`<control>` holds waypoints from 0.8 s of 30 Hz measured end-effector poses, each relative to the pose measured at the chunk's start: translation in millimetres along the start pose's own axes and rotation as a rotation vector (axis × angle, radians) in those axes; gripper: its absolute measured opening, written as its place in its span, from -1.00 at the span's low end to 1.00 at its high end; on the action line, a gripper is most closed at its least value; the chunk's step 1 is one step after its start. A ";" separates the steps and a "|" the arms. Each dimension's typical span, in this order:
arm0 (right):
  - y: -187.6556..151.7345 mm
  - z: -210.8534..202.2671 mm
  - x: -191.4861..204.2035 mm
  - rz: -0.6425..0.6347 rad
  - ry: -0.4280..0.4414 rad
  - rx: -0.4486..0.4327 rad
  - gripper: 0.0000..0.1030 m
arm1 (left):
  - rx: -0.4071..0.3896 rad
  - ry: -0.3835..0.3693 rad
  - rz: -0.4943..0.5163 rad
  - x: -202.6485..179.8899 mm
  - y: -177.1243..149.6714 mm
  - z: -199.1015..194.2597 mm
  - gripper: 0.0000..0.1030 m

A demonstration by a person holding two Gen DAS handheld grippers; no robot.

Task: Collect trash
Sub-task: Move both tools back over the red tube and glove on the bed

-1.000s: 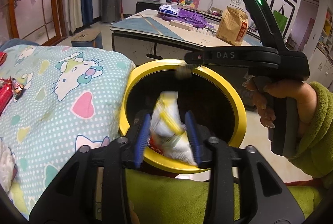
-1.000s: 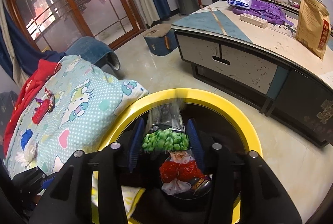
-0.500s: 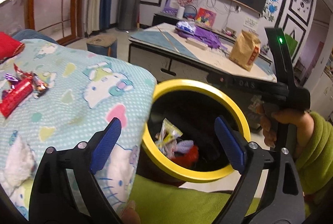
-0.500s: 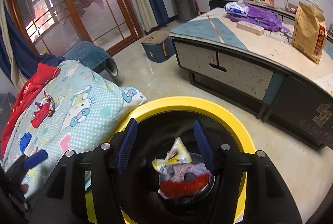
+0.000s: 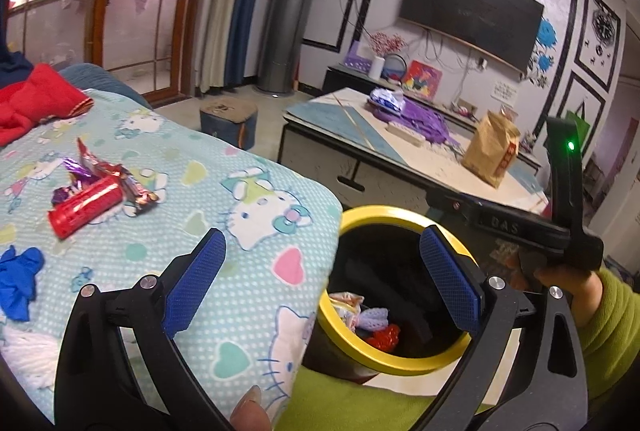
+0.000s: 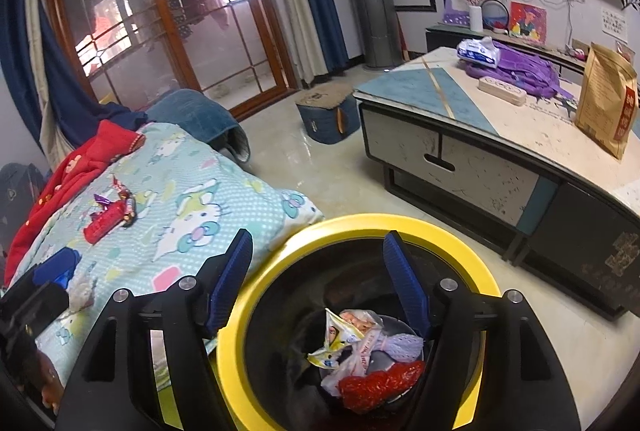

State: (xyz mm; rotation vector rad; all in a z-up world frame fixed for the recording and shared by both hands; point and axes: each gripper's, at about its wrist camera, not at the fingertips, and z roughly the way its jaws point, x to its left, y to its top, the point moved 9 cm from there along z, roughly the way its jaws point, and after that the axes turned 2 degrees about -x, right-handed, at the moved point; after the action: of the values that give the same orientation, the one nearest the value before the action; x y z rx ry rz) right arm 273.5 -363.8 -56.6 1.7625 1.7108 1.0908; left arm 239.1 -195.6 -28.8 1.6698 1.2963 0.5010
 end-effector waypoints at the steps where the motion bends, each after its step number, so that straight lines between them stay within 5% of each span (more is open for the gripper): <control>1: 0.2 -0.8 2.9 -0.006 0.004 -0.002 0.32 | -0.008 0.005 -0.017 4.7 3.4 -3.9 0.74; 24: -15.4 -7.2 89.9 -0.182 0.120 0.004 0.36 | -0.140 0.155 -0.157 82.5 30.6 -54.8 0.74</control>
State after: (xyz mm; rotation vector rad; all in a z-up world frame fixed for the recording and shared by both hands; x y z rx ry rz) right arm 251.0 -275.9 -44.0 1.5360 1.9042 1.1321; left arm 242.7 -98.0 6.0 1.4239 1.4576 0.6214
